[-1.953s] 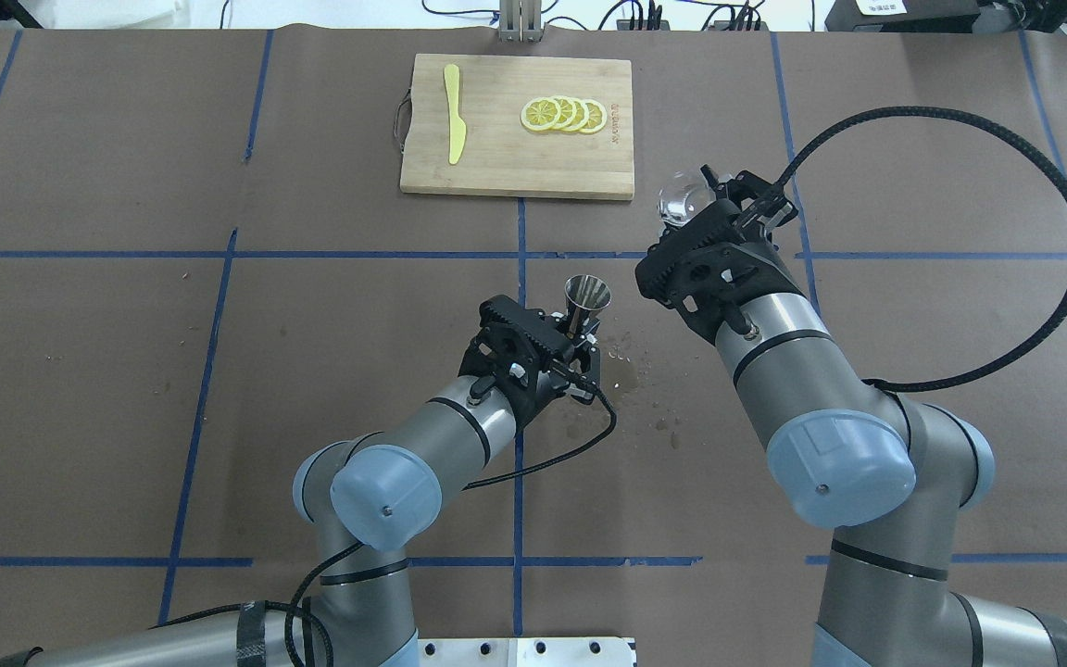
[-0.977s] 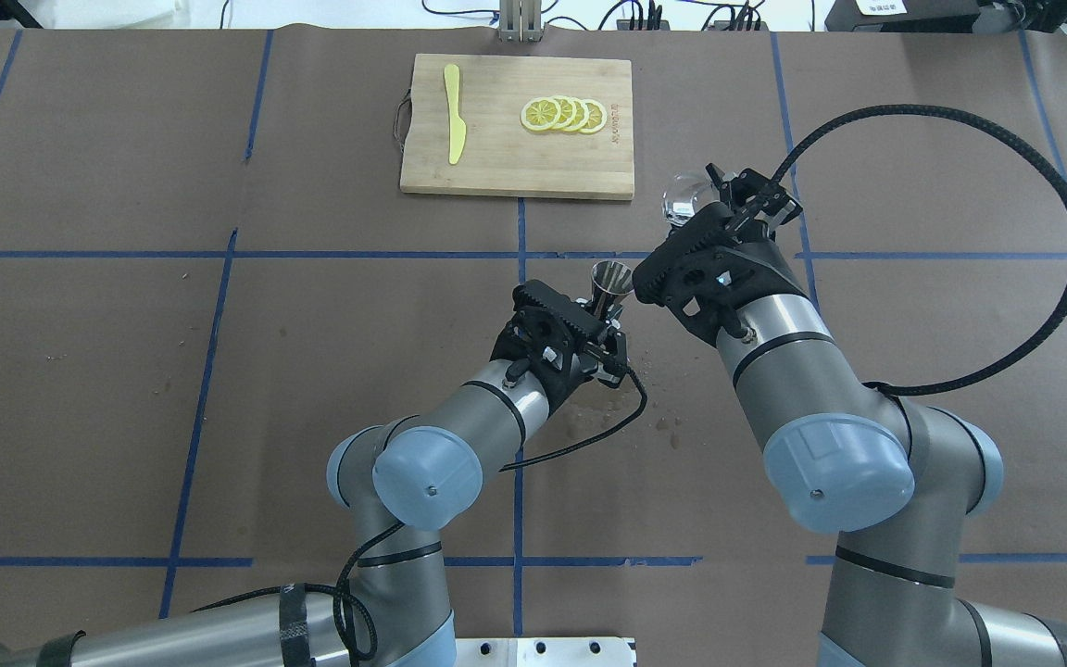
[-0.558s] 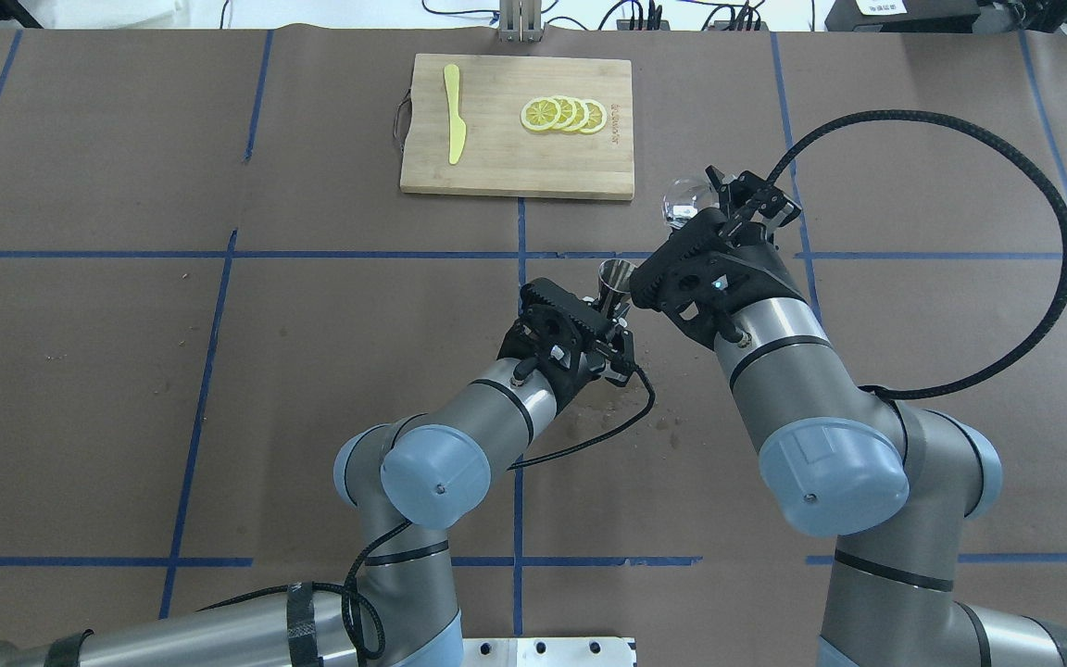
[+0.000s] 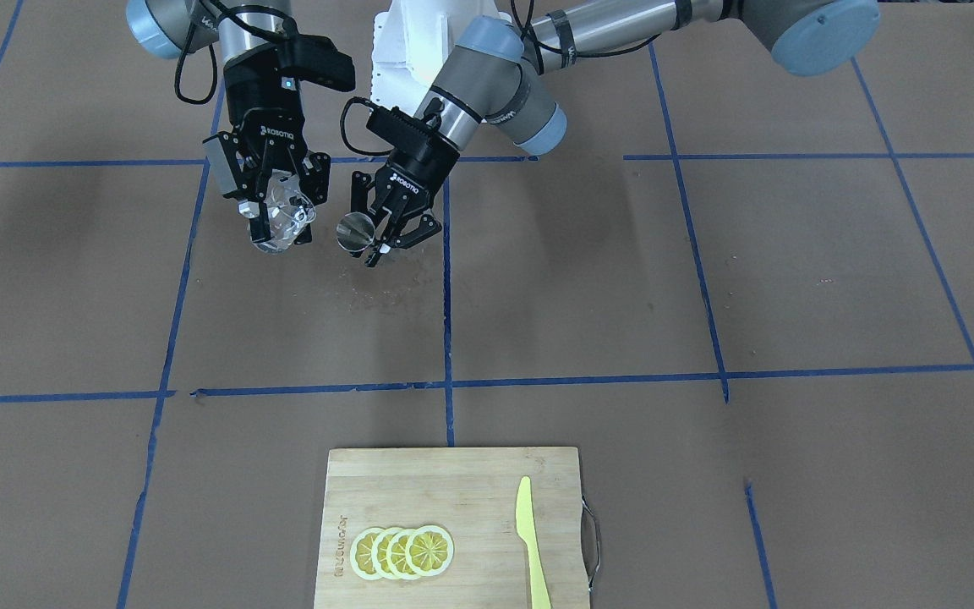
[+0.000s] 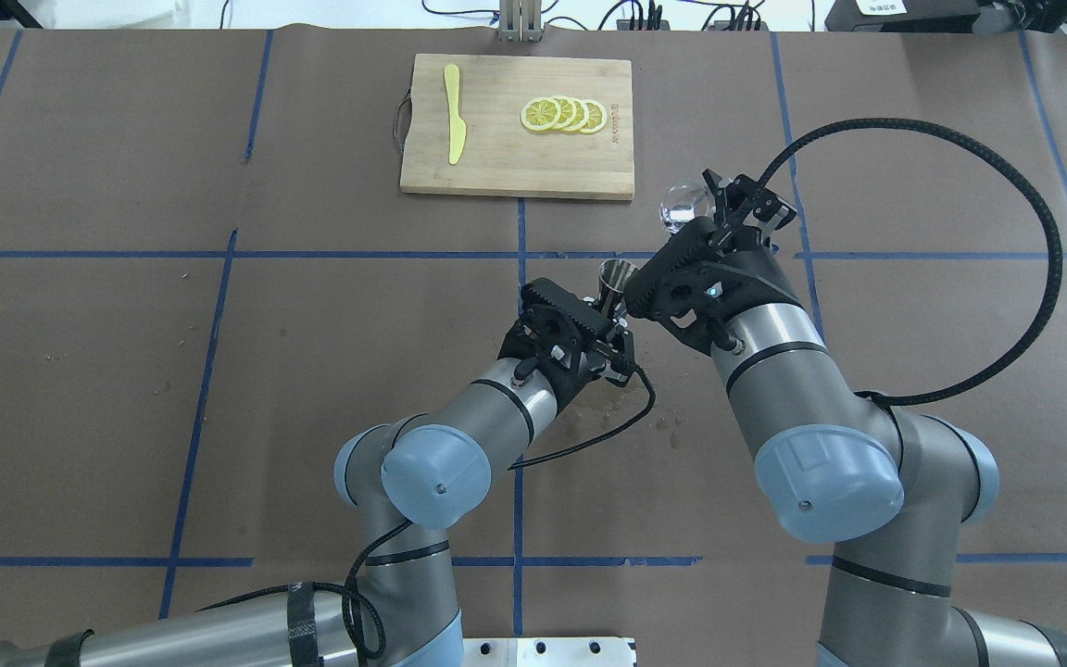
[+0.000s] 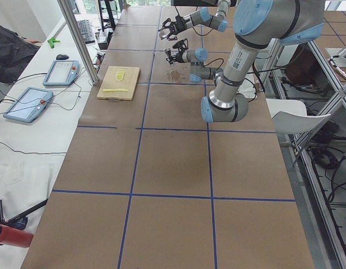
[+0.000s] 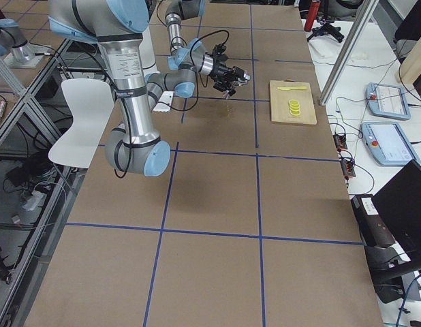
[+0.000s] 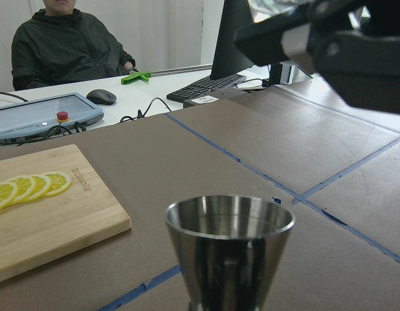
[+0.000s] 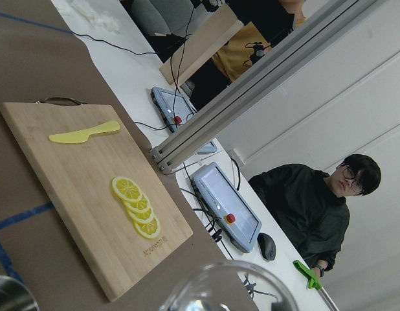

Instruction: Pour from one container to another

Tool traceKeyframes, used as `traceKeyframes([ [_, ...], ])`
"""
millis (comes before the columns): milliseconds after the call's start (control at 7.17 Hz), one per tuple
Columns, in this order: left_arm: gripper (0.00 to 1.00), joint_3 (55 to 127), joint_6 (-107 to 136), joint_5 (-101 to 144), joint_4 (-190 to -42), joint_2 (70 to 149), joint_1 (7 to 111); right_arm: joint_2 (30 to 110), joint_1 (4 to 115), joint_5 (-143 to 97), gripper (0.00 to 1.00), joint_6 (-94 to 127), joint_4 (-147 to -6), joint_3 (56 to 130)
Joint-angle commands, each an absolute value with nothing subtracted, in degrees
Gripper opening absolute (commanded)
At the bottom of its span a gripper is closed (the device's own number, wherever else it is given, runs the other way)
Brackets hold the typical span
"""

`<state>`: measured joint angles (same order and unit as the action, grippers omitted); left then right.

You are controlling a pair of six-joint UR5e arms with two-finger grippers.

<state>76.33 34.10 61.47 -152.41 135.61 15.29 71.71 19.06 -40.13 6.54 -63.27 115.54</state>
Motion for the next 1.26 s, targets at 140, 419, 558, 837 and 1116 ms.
traceKeyframes([
  [140, 0.0, 76.38, 34.1, 61.44, -152.49, 135.62, 15.29, 69.35, 18.46, -38.32, 0.0, 4.14, -67.76, 115.58],
  [419, 0.0, 76.38, 34.1, 61.44, -152.49, 135.62, 15.29, 69.35, 18.46, -37.88, 0.0, 1.77, -67.85, 115.84],
  [558, 0.0, 76.38, 34.1, 61.44, -152.49, 135.62, 15.29, 69.35, 18.11, -36.92, 0.0, -0.24, -67.94, 115.84],
  [837, 0.0, 76.38, 34.1, 61.44, -152.49, 135.62, 15.29, 69.26, 17.14, -35.86, 0.0, -0.97, -68.73, 115.84],
  [1116, 0.0, 76.38, 34.1, 61.44, -152.49, 135.7, 15.29, 69.17, 17.05, -35.77, 0.0, -0.97, -68.73, 115.75],
])
